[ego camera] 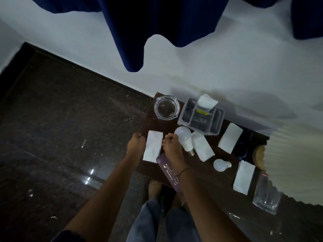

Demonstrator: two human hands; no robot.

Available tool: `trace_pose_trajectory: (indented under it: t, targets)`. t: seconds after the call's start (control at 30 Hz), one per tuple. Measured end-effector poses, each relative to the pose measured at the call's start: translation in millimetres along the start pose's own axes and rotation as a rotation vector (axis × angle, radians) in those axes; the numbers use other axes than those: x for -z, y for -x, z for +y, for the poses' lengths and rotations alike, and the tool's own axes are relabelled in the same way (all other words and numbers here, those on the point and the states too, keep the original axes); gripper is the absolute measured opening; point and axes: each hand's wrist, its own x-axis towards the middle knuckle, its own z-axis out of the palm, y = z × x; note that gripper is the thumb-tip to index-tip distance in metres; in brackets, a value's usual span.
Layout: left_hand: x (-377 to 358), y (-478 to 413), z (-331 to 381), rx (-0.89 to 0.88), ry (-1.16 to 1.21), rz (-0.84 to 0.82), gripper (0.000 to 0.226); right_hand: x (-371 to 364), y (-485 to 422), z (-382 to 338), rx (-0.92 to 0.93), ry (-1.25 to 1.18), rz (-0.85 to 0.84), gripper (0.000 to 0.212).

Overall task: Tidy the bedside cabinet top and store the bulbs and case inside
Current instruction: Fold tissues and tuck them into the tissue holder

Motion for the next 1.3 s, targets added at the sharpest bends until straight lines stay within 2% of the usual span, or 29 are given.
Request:
trace_pose_trajectory:
  t: [0.13, 0.3, 0.43, 0.53, 0.6, 0.73, 0.83, 0.97, 1.1, 1.2, 1.3]
  targets:
    - [-4, -7, 4, 0.057, 0.127, 0.002, 0.042, -8, -13, -1, -0.035, -0.032, 0.025, 0.035]
    - [-5, -15, 3, -0.034, -0.072, -0.008, 0.048, -15, -19, 0, -0.053, -0.086, 0.011, 0.037]
    - [-6, -17, -1, -0.061, -0.073, -0.046, 0.046, -17, -17, 0, -0.031, -0.075, -0.020, 0.054]
    - [-4, -16, 3, -0.061, 0.006, -0.086, 0.043, -18, -16, -4, -0.011, -0.092, -0.048, 0.066]
    - [-1, -10, 6, -0.073, 0.114, -0.114, 0.044, -17, -16, -6, 0.001, -0.120, -0.072, 0.065]
    - [6, 1, 13, -0.156, 0.187, -0.099, 0.047, -11, -10, -15, 0.033, -0.170, -0.107, 0.054]
    - [12, 8, 23, -0.227, 0.130, -0.066, 0.049, -3, -2, -27, 0.033, -0.259, -0.155, 0.047]
    - [16, 19, 37, -0.382, -0.026, -0.039, 0.036, 17, 10, -35, 0.148, -0.231, -0.232, 0.063]
    - [14, 34, 49, -0.481, -0.073, -0.043, 0.025, 44, 18, -38, 0.278, -0.113, -0.159, 0.063]
    - [7, 44, 58, -0.572, -0.241, 0.020, 0.016, 65, 20, -42, 0.316, 0.002, -0.065, 0.051]
    - [-3, 55, 69, -0.642, -0.341, 0.105, 0.017, 84, 25, -42, 0.403, -0.045, 0.106, 0.031]
